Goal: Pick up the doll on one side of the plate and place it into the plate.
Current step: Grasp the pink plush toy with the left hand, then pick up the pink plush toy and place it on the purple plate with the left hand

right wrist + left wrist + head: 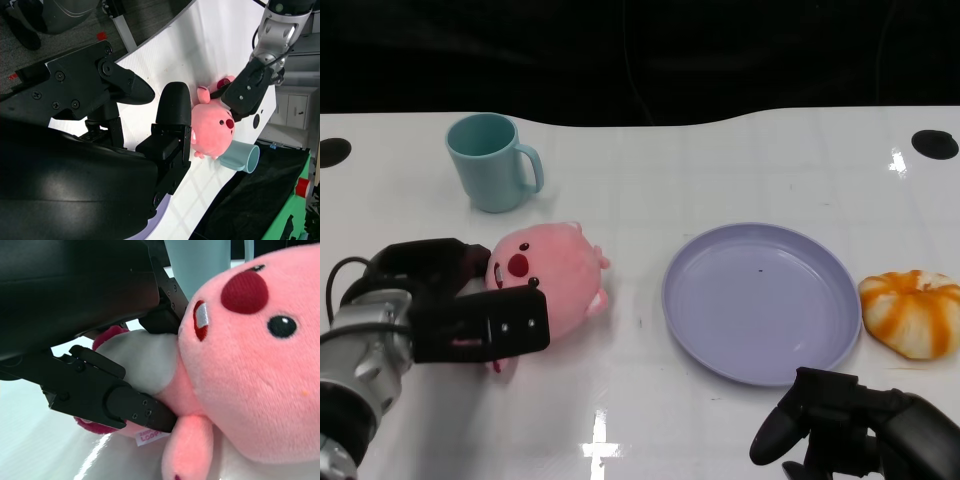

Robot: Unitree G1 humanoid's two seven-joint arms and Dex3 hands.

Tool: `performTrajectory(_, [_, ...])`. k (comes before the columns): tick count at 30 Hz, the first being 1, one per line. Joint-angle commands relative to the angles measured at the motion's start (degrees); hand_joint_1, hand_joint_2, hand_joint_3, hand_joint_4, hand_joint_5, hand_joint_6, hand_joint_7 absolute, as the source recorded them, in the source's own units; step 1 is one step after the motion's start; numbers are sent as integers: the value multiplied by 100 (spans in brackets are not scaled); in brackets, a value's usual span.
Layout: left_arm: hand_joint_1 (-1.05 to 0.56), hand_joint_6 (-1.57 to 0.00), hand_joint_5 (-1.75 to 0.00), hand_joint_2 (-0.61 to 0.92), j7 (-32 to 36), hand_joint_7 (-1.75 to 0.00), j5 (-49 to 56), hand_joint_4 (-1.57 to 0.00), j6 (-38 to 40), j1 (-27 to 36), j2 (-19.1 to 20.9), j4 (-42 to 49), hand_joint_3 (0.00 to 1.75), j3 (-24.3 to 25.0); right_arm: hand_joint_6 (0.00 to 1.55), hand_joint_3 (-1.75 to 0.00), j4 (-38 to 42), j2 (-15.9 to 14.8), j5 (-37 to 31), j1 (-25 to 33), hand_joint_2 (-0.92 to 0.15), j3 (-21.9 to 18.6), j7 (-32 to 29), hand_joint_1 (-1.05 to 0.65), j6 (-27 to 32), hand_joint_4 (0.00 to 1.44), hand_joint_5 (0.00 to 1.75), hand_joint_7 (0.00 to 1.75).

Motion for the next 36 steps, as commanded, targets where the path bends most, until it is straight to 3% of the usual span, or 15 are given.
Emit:
performTrajectory(1, [-23,-68,-172,91,325,-155,-7,-75,-256,483,-102,231,29,-128,54,-93,-13,-52,50,-19,-67,-54,11,-17,-5,61,165,130])
performTrajectory(2, [-23,-62,-174,92,509,-166,-45,-75,-359,533,-73,180,32,-91,54,-93,2,-52,54,-26,-67,-60,16,-17,-17,62,166,130])
performTrajectory(5, [-21,-62,-175,90,989,-174,-255,-80,-636,684,-49,30,35,115,54,-94,25,-51,69,-45,-66,-77,25,-17,-18,63,166,130])
performTrajectory(8, [-18,-70,-175,66,1239,-175,-619,-88,-703,826,-107,-165,88,447,54,-94,57,-56,80,-64,-66,-102,41,-16,-17,62,167,130])
performTrajectory(12, [-16,-73,-175,56,1318,-175,-924,-91,-853,1052,-67,-639,108,736,54,-94,126,-46,74,-82,-66,-105,50,-17,-56,62,167,130])
performTrajectory(17, [-14,-77,-175,46,1118,-175,-1301,-97,-953,1435,-4,-1589,129,1116,55,-94,140,-53,72,-94,-66,-112,62,-15,-54,62,167,130])
performTrajectory(23, [-11,-79,-175,32,532,-175,-1759,-100,-307,1740,-184,-3032,149,1522,54,-93,123,-50,69,-85,-67,-105,56,-15,-40,61,167,130])
performTrajectory(28, [-10,-80,-175,26,251,-175,-1676,-99,-91,1697,-267,-3760,157,1479,55,-93,113,-52,42,-110,-67,-62,44,-16,-4,61,167,130])
performTrajectory(36, [-13,-80,-175,35,5,-175,-1412,-100,200,1293,-643,-4057,143,1209,55,-94,169,-20,3,-128,-67,22,12,-16,-62,62,167,131])
